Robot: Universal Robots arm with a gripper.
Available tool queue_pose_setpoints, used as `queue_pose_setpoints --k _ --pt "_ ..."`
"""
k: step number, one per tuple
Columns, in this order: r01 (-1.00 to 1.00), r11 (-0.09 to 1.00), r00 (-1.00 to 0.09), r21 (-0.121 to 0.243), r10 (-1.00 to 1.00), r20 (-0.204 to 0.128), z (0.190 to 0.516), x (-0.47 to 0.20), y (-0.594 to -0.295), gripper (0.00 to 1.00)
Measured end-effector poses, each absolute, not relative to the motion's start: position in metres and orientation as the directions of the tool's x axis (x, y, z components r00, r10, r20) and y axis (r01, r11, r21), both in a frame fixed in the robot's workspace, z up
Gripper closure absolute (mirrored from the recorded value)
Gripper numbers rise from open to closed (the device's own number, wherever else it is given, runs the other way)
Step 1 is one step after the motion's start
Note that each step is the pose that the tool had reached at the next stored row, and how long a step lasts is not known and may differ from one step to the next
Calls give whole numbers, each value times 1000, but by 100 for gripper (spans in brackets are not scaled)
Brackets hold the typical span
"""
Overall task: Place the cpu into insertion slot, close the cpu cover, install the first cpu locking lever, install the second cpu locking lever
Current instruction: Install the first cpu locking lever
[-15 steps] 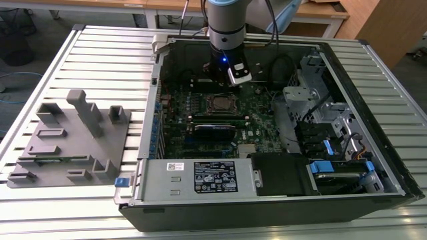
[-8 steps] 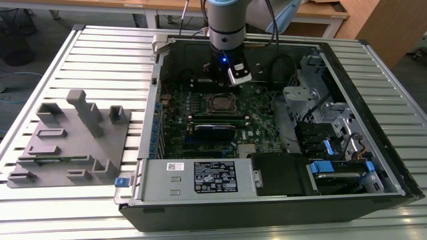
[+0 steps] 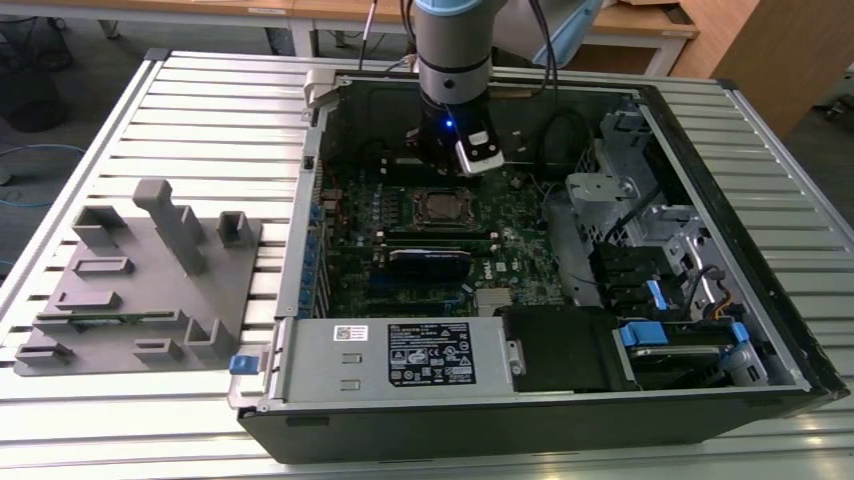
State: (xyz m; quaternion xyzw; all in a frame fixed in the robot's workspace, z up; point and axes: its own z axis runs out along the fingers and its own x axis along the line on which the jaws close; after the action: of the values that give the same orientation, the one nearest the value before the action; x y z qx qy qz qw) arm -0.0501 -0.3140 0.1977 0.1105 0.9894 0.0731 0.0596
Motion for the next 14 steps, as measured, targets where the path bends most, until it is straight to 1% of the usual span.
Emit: queue_pose_setpoints --k 14 --pt "218 963 -967 158 235 -102 197 -50 -319 89"
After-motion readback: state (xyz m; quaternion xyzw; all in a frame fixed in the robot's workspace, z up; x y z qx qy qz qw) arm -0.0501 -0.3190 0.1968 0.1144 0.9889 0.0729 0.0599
